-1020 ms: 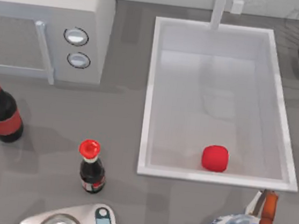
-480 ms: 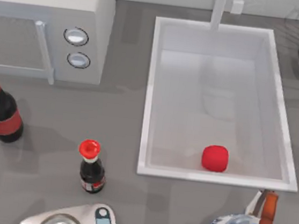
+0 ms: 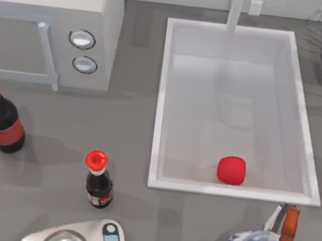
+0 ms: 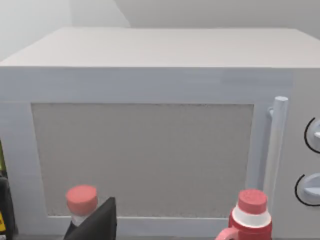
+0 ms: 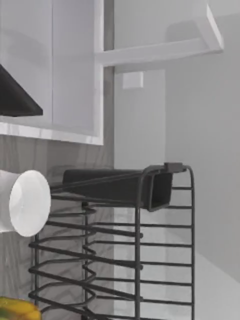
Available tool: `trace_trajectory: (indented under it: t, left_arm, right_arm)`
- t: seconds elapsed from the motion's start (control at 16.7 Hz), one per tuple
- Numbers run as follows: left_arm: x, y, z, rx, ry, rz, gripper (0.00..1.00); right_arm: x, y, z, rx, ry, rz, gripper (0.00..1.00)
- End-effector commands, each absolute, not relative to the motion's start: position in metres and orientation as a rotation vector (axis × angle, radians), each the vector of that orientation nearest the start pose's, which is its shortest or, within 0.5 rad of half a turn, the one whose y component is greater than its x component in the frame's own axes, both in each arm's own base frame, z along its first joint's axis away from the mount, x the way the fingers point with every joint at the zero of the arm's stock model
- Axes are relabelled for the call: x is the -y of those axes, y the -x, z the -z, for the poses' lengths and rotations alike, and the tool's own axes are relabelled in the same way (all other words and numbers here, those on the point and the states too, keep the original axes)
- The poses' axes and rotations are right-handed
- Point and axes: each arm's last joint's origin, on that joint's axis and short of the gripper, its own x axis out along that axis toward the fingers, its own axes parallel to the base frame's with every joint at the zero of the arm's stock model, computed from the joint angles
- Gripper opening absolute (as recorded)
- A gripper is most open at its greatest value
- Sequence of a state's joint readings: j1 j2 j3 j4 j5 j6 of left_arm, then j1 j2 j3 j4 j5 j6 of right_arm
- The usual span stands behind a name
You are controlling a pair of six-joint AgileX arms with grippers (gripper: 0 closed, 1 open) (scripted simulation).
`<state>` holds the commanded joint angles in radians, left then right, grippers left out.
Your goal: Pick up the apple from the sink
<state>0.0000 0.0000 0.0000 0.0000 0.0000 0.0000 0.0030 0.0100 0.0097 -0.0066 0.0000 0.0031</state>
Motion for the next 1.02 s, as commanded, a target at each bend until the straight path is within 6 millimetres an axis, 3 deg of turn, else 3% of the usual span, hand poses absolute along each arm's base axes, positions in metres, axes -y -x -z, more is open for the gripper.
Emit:
trace_trajectory:
  t: [0.3, 0.48, 0.78, 1.02]
  left_arm:
    - [0.001, -0.106, -0.160, 0.000, 0.000, 0.000, 1.00]
    - [0.001, -0.106, -0.160, 0.000, 0.000, 0.000, 1.00]
    - [0.001, -0.106, -0.160, 0.000, 0.000, 0.000, 1.00]
    - [0.001, -0.106, -0.160, 0.000, 0.000, 0.000, 1.00]
  right_arm:
    - [-0.006, -0.112, -0.197, -0.155, -0.056, -0.054, 1.00]
    - [-0.015, -0.131, -0.229, -0.337, -0.099, -0.096, 1.00]
    - [-0.048, -0.201, -0.265, -0.737, -0.143, -0.136, 1.00]
    - [-0.095, -0.273, -0.256, -1.070, -0.130, -0.120, 1.00]
